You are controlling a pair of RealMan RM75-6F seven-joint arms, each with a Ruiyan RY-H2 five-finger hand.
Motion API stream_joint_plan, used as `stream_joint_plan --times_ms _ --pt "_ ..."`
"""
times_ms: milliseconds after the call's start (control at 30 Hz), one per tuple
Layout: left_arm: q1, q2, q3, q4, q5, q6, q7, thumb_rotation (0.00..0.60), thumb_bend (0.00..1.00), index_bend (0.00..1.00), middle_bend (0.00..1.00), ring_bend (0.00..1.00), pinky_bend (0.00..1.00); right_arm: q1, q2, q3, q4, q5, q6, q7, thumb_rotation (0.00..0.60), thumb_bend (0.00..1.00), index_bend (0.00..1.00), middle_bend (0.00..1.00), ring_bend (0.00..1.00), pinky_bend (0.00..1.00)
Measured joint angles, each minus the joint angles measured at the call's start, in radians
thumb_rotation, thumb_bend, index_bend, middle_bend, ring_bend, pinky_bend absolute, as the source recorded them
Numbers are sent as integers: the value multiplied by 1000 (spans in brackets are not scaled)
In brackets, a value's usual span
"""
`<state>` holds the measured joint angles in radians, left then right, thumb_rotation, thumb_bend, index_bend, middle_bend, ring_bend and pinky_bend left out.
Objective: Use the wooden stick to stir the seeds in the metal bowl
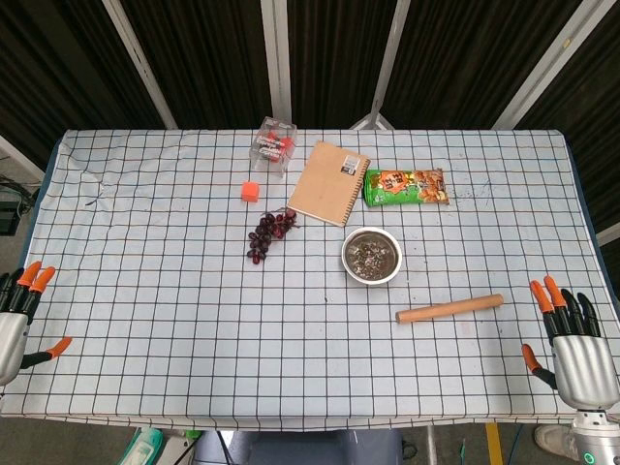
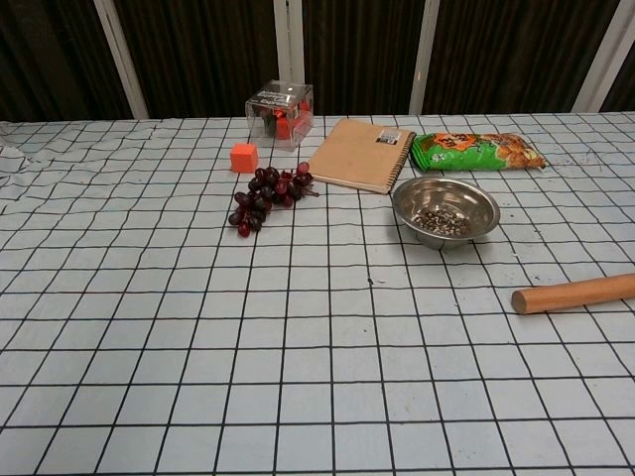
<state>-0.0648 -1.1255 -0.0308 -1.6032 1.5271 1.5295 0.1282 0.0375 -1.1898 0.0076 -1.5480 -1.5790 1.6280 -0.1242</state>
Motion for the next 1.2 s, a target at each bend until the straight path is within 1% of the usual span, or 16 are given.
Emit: stream_joint_plan --times_ms 200,267,333,433,533,600,733,867,1200 --pt "0 0 -2 -1 -1 1 -4 600 65 0 0 0 0 3 -1 -4 7 -26 -5 -8 600 364 0 0 0 0" --pt "-1 -1 -2 1 -1 0 -2 600 65 0 0 0 0 8 -4 -5 11 -47 -3 -6 600 364 7 18 0 0" --pt "-1 -2 -3 2 -1 1 -3 600 65 0 0 0 0 16 -8 -5 20 -72 1 -3 600 364 47 78 24 0" --pt "-1 -3 -4 2 -5 0 -6 600 65 0 0 0 0 39 -20 -5 44 -116 -2 2 600 363 132 205 140 0" --pt "-2 -2 -5 2 -6 -3 -9 600 65 0 0 0 0 68 -38 -4 68 -136 -34 3 600 363 225 297 233 0" --pt "-3 -2 -5 3 -8 -6 -9 600 65 0 0 0 0 90 -56 -1 87 -142 -65 0 600 363 278 334 266 0" --pt "-7 -2 -7 -1 -9 -11 -10 600 65 0 0 0 0 131 -97 6 125 -144 -129 -8 600 363 324 362 292 0" --pt "-8 -2 -1 -2 -1 -13 -6 600 65 0 0 0 0 168 -144 8 170 -136 -197 -20 600 364 330 365 295 0" --pt "-11 3 -1 -7 -9 -25 -16 600 65 0 0 0 0 223 -250 10 248 -125 -274 -62 600 364 332 365 294 0"
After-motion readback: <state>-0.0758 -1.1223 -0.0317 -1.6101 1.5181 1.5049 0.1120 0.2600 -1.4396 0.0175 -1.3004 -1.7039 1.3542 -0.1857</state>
